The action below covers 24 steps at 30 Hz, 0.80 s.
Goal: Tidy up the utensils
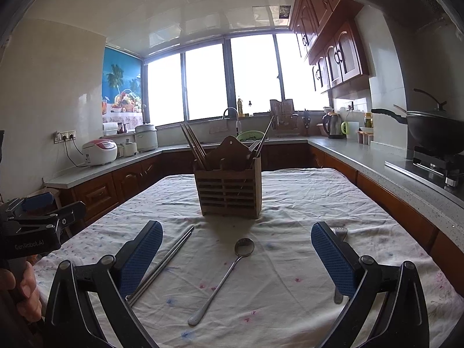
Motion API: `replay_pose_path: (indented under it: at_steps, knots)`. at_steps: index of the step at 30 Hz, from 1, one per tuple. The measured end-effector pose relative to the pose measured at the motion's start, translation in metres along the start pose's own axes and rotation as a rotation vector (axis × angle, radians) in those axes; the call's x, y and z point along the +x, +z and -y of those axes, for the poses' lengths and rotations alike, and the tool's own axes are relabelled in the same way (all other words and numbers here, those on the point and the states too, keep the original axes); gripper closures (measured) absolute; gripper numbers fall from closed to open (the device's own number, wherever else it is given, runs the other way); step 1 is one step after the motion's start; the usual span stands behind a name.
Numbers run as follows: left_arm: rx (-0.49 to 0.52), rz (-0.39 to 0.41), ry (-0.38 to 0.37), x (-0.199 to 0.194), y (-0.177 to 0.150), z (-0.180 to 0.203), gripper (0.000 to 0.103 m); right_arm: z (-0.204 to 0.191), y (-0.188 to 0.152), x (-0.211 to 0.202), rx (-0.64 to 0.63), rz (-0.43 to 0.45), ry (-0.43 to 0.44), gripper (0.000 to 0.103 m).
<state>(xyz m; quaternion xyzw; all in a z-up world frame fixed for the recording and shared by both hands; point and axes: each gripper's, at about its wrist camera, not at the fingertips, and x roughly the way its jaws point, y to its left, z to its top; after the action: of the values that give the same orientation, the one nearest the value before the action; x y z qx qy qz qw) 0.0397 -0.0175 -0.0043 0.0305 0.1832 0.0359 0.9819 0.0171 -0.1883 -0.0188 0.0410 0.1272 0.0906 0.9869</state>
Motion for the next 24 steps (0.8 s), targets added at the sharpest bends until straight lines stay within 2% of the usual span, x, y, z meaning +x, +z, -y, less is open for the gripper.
replay_pose_path:
  at_steps: [24]
  knots:
    - [-0.016,-0.001,-0.032,-0.0019,-0.0001,-0.0014,0.000,0.0033,-0.0011,0.0023,0.005,-0.002,0.008,0.000]
